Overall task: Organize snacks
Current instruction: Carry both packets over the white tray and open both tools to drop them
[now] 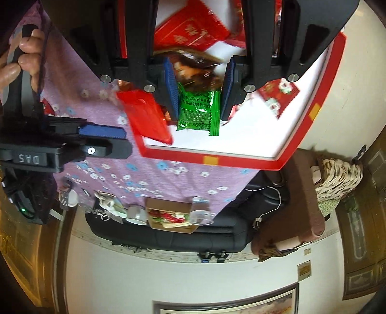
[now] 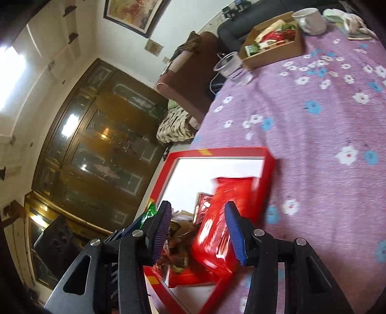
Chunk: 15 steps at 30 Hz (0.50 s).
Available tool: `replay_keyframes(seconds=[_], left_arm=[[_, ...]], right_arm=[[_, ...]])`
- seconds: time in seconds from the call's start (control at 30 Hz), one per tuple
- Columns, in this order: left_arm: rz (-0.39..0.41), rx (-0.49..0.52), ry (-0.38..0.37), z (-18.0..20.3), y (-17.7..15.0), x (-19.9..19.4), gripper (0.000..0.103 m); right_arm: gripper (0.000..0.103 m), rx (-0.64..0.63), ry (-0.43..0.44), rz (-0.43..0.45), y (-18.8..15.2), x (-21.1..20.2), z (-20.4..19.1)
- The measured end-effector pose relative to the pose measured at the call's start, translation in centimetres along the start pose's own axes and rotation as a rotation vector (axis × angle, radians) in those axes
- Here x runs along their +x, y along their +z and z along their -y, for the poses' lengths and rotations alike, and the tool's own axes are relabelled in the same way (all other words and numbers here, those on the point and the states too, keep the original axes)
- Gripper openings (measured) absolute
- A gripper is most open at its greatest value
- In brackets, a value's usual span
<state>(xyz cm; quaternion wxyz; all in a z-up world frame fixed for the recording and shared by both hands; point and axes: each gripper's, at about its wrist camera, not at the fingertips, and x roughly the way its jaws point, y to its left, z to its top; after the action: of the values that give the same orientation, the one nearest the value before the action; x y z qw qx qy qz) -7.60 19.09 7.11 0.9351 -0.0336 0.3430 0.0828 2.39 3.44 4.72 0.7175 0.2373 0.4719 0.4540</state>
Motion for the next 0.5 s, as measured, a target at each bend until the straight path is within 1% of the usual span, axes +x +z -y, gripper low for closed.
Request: replay_keyframes(seconds=[0.07,0.13,0.17,0.2,0.27,0.4,0.5], left_arm=[[-0.008,-0.01,0.005,-0.6,-0.3,0.1,0.031],[-0.018,-0.02,0.03,-1.1,-0.6,0.3,0.033],[-0.024,-0.023,0.047,-1.4,-0.7,0.5,0.039],[-0.031,-0.024,0.059,-1.6,-0.8,0.6,0.042],[-0.035,-0.034,0.082,-2.0,-1.1,0.6,0.054],[-0.029,-0.037,0.103,-2.0,-1.1,0.4,0.055],[-0.015,-0.02,0.094,-1.0,-0.8,0.0,0.056]], right_arm=[[0.047,0.0,0.014,0.013,-0.2,0.1,-0.3],[0.049,0.009,0.018,0.03,-0.3,0.0,0.0],[0.049,0.017,0.013,0.036,-0.3,-0.2,0.2],[0.049,0.03,0.008,0.041,-0.3,-0.3,0.6],[0.049,0.07,0.007,0.056,-0.3,-0.9,1.6],[0.049,0.104,-0.02,0.107,0.0,-3.1,3.0],[0.05,0.11,-0.043,0.157,0.4,-5.7,4.0]])
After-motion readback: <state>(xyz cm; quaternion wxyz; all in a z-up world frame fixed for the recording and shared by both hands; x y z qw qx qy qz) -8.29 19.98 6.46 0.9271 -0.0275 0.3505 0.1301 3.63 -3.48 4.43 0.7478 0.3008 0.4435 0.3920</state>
